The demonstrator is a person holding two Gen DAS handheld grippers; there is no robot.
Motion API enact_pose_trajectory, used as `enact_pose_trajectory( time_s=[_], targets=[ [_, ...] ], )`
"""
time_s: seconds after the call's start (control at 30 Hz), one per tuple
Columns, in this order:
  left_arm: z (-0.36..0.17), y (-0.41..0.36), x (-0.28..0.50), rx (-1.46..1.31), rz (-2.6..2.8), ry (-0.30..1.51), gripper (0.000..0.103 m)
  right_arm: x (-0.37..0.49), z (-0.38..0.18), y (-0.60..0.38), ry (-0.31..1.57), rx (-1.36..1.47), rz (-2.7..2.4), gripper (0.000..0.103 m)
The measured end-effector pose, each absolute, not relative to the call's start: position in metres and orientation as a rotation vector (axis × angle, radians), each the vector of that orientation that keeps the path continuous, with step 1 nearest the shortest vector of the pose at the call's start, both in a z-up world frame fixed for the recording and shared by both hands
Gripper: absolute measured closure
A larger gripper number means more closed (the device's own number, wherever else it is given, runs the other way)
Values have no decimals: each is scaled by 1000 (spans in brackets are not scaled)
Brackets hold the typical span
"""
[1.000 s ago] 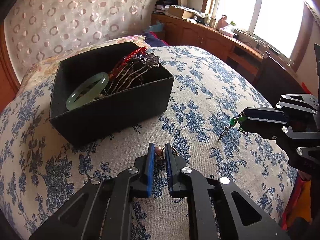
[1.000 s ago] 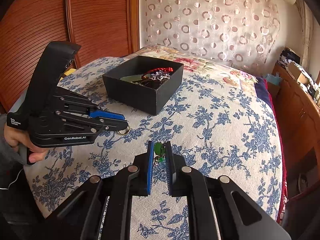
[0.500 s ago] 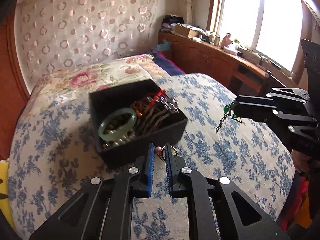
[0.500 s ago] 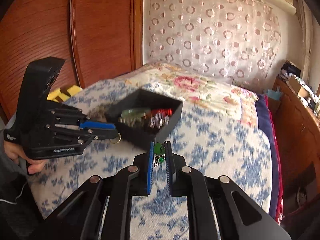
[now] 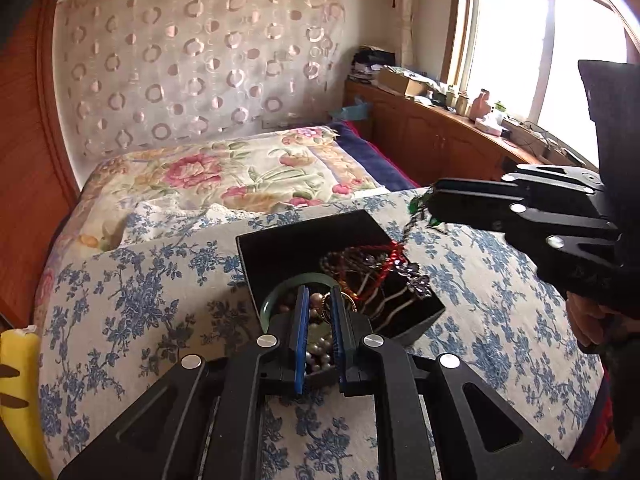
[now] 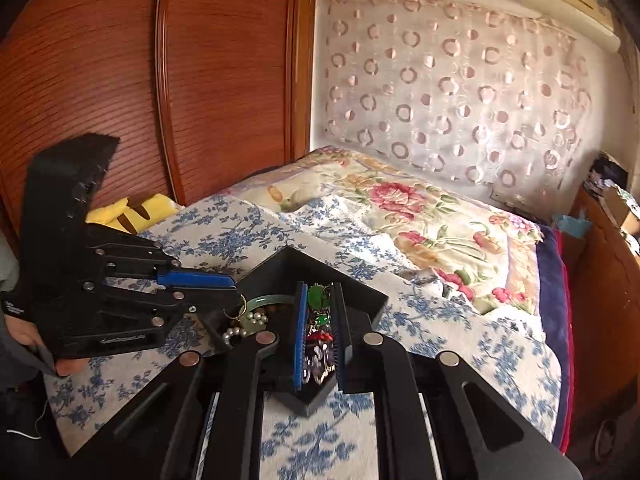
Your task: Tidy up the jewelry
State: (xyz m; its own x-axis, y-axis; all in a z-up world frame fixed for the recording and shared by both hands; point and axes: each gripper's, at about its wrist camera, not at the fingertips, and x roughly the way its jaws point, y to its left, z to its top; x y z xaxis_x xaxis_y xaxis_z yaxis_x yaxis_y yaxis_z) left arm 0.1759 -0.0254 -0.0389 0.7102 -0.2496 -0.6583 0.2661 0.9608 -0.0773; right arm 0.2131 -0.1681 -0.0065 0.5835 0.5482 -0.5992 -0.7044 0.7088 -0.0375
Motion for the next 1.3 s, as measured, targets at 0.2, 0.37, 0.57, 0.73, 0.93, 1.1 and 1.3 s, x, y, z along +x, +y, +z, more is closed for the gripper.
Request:
enact_pose_trajectory(
  time_s=[0.2, 0.37, 0.57, 0.73, 0.93, 1.1, 1.3],
  targets=[
    [-47, -24, 187, 27, -279, 745, 93, 234, -24, -154, 651, -260, 763, 89],
    [-48, -26, 188, 32, -265, 738, 92, 237, -32, -156, 681, -241, 758, 89],
    [-45, -22, 180, 26, -247, 723, 88, 223, -25, -166, 659, -228, 729, 88],
    [-38, -18, 164, 24, -222, 696, 67, 203, -21, -179, 651, -184, 688, 70],
    [-35, -15, 143, 23, -171, 671, 27, 178, -25, -192, 640, -144, 609, 44],
    [-36, -12, 129, 19, -129, 671, 11, 163, -28, -201, 643, -108, 540, 27],
    [-33, -8, 108, 18, -98, 641, 8, 140, -30, -207, 635, -69, 487, 8]
  ],
)
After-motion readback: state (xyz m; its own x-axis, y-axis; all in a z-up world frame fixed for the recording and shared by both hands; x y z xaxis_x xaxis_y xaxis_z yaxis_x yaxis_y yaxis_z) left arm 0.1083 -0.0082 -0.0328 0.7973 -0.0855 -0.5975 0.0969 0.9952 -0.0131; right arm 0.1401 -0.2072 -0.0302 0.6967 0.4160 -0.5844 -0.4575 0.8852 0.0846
